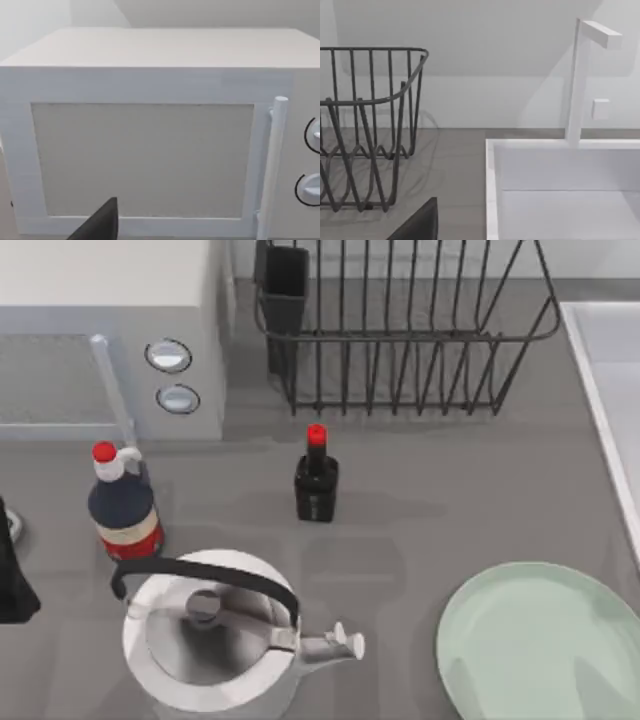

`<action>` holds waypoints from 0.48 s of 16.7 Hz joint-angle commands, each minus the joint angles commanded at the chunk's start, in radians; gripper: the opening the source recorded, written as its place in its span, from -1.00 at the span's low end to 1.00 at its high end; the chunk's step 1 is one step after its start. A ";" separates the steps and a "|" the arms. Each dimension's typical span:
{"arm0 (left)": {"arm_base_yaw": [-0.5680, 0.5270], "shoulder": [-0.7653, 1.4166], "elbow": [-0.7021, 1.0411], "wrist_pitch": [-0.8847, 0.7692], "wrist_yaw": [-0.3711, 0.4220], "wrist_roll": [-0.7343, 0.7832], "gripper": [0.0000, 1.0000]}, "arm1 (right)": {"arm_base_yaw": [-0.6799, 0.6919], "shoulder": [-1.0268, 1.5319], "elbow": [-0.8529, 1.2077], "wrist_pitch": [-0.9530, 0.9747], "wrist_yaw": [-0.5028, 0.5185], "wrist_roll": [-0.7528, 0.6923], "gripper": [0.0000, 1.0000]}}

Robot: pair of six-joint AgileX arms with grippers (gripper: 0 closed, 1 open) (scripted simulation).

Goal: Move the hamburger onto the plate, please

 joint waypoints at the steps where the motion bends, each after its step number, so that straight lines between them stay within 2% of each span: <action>1: 0.000 0.000 0.000 0.000 0.000 0.000 1.00 | 0.000 0.000 0.000 0.000 0.000 0.000 1.00; 4: 0.000 0.000 0.000 0.000 0.000 0.000 1.00 | -0.004 0.035 0.026 -0.034 0.000 -0.013 1.00; 8: 0.000 0.000 0.000 0.000 0.000 0.000 1.00 | -0.023 0.230 0.150 -0.203 0.001 -0.074 1.00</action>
